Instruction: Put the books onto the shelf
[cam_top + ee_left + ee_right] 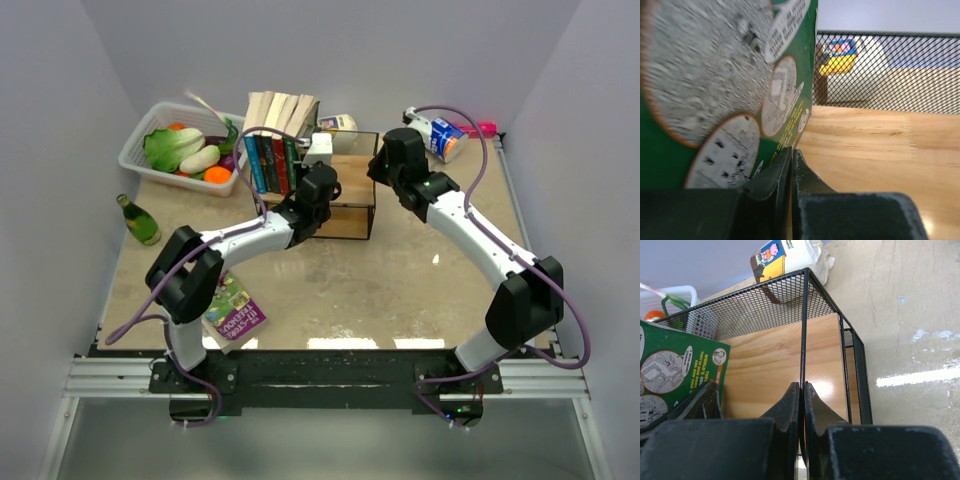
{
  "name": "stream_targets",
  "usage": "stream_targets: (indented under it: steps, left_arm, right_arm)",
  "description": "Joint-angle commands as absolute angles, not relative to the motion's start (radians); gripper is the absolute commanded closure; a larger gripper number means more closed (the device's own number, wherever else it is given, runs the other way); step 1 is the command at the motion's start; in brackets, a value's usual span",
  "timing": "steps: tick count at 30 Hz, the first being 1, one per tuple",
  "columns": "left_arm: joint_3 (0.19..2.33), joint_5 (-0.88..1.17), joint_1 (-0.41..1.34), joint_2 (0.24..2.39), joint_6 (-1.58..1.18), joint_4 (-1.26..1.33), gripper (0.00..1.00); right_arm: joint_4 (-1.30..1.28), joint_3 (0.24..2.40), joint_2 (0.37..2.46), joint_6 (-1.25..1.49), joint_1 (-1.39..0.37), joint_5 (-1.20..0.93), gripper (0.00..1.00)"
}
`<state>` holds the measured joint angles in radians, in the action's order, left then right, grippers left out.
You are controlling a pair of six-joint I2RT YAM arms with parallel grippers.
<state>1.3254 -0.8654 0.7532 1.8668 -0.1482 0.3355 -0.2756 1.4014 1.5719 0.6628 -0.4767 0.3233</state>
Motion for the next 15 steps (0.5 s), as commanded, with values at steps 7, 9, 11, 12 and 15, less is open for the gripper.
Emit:
stream_targets:
  steps: [7,9,11,12,15]
  left_arm:
    - [1.279,-0.827,0.788,1.715,-0.156,0.437,0.91]
    - [1.276,-0.818,0.799,1.703,-0.156,0.433,0.91]
    - [1.264,-0.81,0.808,1.681,-0.158,0.434,0.91]
    - [1.259,-0.81,0.821,1.674,-0.155,0.433,0.91]
    - [1.249,-0.801,0.844,1.634,-0.156,0.425,0.91]
  right_arm:
    - [-0.285,1.399,1.582,0.655,-0.479,0.305,1.0]
    - [-0.285,1.397,1.577,0.653,-0.477,0.305,0.99]
    - [-0.285,1.399,1.572,0.653,-0.477,0.304,0.93]
    - [-0.285,1.397,1.569,0.652,-0.477,0.302,0.87]
    - [-0.284,1.401,1.559,0.649,-0.477,0.301,0.79]
